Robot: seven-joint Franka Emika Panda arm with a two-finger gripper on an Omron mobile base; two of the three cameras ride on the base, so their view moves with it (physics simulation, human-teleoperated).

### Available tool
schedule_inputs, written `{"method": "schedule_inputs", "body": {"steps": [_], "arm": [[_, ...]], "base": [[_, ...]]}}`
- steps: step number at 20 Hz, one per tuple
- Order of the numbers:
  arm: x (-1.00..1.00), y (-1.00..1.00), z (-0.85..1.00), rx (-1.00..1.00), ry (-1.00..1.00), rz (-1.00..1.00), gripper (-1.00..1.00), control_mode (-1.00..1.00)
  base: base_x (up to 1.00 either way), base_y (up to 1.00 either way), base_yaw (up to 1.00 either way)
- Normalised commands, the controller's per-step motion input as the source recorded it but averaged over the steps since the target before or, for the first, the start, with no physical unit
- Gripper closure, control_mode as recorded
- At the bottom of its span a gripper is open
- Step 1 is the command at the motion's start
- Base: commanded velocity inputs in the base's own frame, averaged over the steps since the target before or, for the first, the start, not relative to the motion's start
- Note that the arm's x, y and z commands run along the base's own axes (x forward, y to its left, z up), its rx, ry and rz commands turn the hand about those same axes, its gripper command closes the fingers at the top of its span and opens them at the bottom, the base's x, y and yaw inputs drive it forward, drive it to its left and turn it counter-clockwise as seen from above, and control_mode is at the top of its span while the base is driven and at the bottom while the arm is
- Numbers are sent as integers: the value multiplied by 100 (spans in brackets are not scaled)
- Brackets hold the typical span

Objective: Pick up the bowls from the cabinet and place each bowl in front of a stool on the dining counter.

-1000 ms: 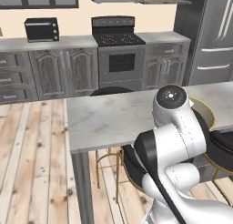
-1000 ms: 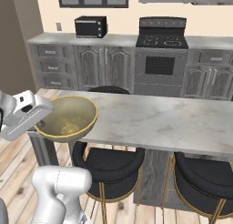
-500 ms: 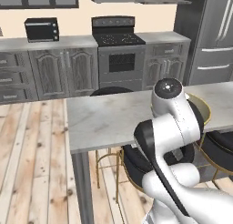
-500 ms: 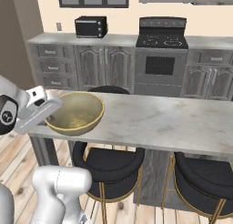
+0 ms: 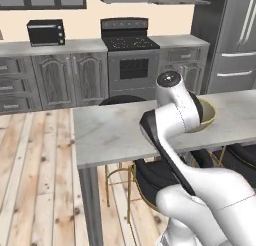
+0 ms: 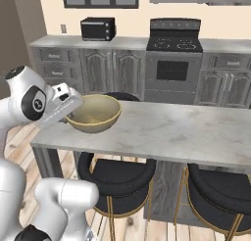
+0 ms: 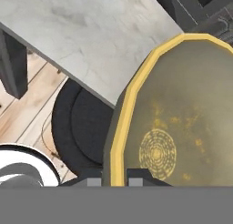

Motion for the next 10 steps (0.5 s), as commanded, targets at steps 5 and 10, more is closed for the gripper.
{"method": "schedule_inputs", "body": {"steps": [5, 10], "arm": [[83, -23, -33, 16, 0, 0, 100, -100], [66, -12, -86, 0, 0, 0, 100, -100]], "base": [[0, 0, 0], [0, 0, 0]]}}
